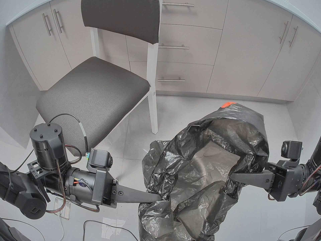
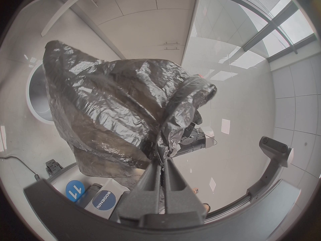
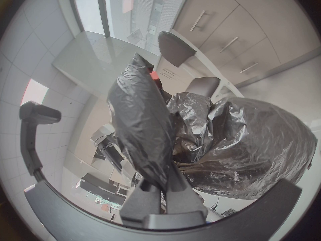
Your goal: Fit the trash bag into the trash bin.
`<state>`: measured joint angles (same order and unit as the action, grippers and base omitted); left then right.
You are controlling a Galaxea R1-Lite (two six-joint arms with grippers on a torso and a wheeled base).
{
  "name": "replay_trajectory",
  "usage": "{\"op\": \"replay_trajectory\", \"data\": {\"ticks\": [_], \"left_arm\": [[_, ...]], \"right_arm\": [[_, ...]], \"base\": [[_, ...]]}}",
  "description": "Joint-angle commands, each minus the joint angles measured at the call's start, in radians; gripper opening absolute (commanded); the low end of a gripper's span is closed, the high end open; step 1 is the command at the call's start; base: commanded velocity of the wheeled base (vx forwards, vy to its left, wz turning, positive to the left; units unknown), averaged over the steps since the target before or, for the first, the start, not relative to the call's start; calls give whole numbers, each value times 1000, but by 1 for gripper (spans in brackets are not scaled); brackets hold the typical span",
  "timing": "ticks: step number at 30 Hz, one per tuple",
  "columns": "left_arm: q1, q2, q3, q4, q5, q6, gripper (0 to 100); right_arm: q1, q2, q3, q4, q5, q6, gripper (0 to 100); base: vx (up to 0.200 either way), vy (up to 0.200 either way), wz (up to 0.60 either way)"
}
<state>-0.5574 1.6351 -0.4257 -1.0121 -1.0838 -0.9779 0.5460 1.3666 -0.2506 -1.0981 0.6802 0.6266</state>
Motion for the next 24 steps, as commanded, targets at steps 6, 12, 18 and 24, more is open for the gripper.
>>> {"op": "replay_trajectory", "data": {"ticks": [6, 12, 18, 24], "left_arm": [[7, 89, -10, -5, 2, 2, 0], [34, 158, 1, -106, -2, -5, 0], [47, 190, 7, -148, -2, -7, 0], [54, 281, 4, -230, -2, -10, 0]], "right_arm": [[111, 85, -84, 130, -189, 1, 0], [114, 85, -101, 132, -202, 21, 0], [114, 83, -131, 156, -263, 39, 0], [114, 95, -268, 317, -317, 42, 0]], "base": [[0, 0, 0], [0, 0, 0], [0, 0, 0], [0, 0, 0]]}}
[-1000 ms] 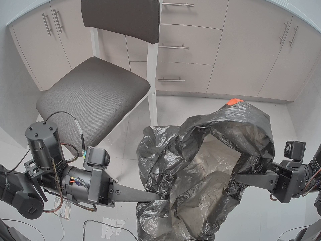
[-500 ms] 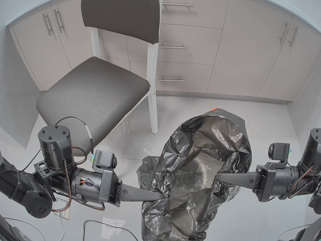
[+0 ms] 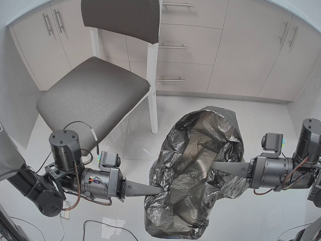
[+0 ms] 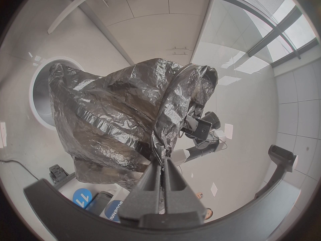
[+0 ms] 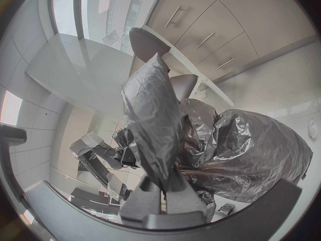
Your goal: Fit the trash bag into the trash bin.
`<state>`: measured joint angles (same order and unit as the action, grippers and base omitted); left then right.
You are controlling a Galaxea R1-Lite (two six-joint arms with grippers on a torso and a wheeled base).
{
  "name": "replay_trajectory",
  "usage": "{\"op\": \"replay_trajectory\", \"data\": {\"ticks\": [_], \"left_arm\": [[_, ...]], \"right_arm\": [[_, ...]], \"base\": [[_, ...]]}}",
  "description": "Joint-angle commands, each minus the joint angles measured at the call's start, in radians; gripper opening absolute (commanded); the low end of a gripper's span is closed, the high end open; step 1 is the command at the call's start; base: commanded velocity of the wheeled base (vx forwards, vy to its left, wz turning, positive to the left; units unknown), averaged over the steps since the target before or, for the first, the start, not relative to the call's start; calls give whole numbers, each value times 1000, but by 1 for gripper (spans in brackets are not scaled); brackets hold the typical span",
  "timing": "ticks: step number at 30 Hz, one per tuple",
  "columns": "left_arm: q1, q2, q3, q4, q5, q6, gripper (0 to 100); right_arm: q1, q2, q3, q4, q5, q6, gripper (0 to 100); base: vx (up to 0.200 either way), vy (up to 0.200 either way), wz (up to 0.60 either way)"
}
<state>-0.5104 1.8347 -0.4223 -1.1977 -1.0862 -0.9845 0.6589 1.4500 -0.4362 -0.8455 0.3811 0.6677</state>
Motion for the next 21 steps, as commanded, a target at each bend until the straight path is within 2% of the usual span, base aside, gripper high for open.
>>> {"op": "replay_trajectory", "data": {"ticks": [1, 4, 9, 13, 18, 21], "left_arm": [[10, 90, 0, -56, 0, -3, 0], [30, 138, 4, -114, 0, -6, 0], [50, 213, -4, -178, 2, -8, 0], [63, 248, -10, -215, 2, -26, 0], [81, 316, -3, -327, 2, -68, 0], [95, 325, 2, -333, 3, -80, 0]], "right_arm": [[2, 16, -96, 79, -19, 1, 0], [2, 55, -148, 117, -27, 0, 0], [7, 115, -197, 120, -82, -3, 0], [5, 138, -203, 120, -83, -5, 0], [8, 207, -219, 117, -83, -7, 0], [27, 260, -237, 114, -87, -10, 0]], "base": [[0, 0, 0], [0, 0, 0], [0, 0, 0], [0, 0, 0], [0, 0, 0], [0, 0, 0]]}}
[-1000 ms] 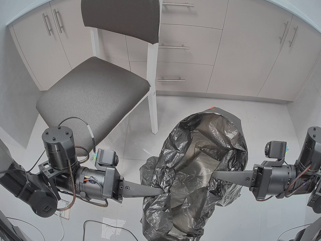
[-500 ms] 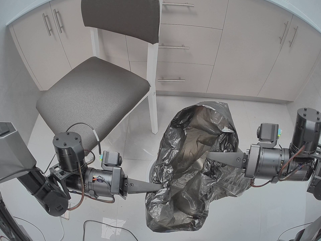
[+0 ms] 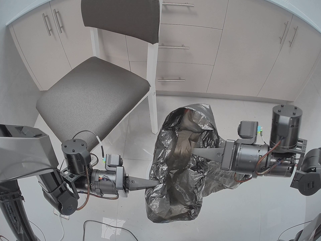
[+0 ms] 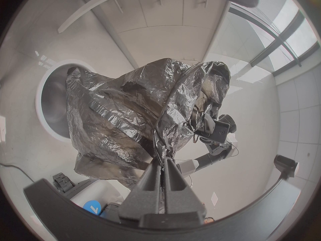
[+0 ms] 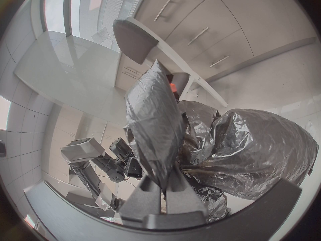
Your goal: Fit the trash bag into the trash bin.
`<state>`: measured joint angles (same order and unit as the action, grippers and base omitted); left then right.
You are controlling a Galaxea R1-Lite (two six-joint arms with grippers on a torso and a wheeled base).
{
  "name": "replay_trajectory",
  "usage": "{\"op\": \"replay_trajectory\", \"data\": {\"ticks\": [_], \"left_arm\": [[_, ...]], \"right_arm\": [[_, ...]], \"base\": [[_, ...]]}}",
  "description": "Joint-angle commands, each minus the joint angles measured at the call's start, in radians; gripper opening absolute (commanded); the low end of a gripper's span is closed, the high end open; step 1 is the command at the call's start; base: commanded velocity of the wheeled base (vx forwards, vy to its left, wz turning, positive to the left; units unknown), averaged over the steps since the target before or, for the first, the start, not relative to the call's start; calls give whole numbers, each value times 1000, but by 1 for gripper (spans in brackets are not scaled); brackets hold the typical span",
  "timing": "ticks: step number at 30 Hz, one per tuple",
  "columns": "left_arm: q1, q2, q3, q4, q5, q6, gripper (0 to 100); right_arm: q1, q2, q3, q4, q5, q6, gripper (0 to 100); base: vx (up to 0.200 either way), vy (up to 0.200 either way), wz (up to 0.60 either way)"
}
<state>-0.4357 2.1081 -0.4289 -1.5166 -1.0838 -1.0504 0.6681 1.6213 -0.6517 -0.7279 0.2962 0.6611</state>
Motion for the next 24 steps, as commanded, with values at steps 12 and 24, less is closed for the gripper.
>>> {"op": "replay_trajectory", "data": {"ticks": [12, 24], "left_arm": [[57, 89, 39, -14, 19, -20, 0], [88, 105, 38, -14, 271, 147, 0]], "right_arm": [[24, 253, -131, -5, -3, -8, 0], [24, 338, -213, 1, -15, -75, 0]], "base": [[0, 0, 0], [0, 0, 0]]}}
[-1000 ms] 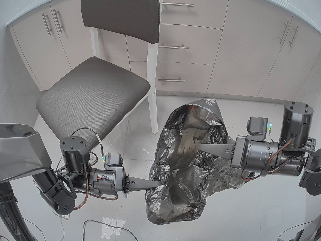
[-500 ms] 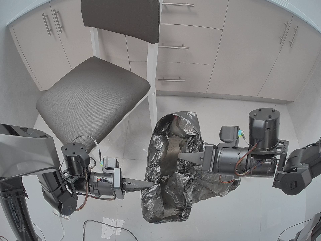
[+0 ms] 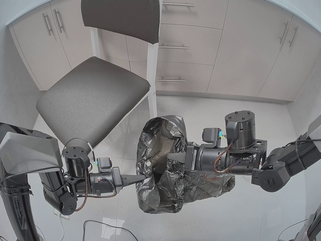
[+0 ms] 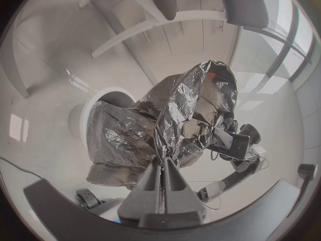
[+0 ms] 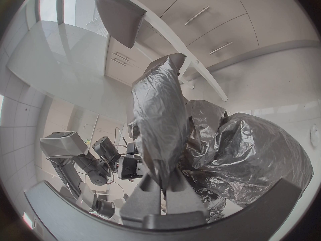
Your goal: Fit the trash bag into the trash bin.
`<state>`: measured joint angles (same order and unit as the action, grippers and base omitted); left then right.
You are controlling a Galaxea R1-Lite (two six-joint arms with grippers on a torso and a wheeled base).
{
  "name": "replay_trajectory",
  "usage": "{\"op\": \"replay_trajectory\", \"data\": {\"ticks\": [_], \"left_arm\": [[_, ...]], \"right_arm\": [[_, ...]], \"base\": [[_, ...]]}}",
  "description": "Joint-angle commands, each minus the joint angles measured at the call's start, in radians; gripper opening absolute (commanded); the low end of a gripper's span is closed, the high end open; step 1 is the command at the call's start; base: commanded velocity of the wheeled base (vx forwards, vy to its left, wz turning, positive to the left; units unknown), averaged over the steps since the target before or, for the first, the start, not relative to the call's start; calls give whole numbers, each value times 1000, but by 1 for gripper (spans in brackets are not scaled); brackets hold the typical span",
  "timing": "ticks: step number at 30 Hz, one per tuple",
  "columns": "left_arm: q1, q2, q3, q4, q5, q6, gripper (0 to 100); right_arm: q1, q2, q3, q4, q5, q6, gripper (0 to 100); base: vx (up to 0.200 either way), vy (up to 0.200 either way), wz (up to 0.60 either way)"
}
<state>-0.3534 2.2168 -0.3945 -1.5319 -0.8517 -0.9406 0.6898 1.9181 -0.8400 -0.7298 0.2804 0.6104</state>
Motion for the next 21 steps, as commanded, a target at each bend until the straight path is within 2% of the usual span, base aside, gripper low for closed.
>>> {"op": "replay_trajectory", "data": {"ticks": [1, 6, 11, 21], "left_arm": [[8, -11, 5, 1, 40, 37, 0], [47, -31, 16, 1, 42, 45, 0], [79, -23, 34, 1, 42, 46, 0], [94, 14, 28, 1, 42, 46, 0]], "right_arm": [[2, 45, -30, 3, 0, -29, 0], [11, 91, -60, 4, -10, -40, 0], [20, 167, -117, 3, -102, -115, 0], [37, 214, -212, 39, -118, -169, 0]], "base": [[0, 0, 0], [0, 0, 0], [0, 0, 0], [0, 0, 0]]}}
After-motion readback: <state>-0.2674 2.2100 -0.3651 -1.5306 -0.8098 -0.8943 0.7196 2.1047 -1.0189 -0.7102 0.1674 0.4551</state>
